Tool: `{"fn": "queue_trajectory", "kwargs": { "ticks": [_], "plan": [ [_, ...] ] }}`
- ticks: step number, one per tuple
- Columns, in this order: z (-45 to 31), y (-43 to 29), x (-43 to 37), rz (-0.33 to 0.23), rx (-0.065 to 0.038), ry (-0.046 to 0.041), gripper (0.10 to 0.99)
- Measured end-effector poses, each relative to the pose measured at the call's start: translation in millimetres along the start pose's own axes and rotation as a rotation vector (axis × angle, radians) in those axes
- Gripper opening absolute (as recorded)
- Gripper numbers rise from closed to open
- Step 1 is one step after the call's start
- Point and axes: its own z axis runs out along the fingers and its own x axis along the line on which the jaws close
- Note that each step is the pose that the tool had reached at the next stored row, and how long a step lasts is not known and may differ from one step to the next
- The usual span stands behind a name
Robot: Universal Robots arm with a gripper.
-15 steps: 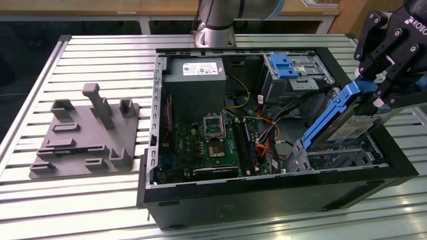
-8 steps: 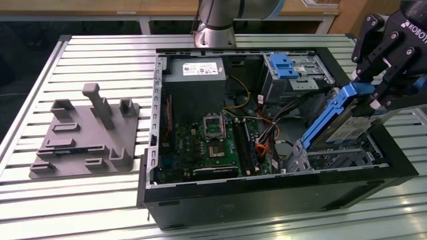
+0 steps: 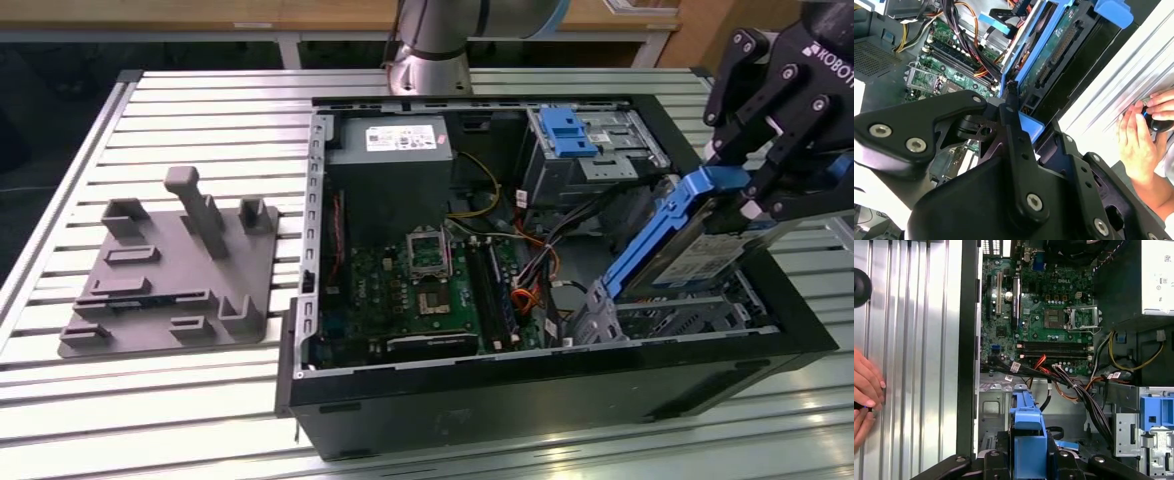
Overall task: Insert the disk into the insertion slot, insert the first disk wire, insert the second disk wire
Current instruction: 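Insert the disk into the insertion slot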
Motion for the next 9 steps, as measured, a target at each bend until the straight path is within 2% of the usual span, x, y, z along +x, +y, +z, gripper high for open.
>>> {"fn": "queue_trajectory", "kwargs": {
  "ticks": [6,9],
  "plan": [
    [-2.2,-1.4,-0.2,0.002,-0.02,0.0011,0.361],
    [-1.2,-2.4,-0.1,0.001,-0.023,0.0012,0.361]
  ]
}}
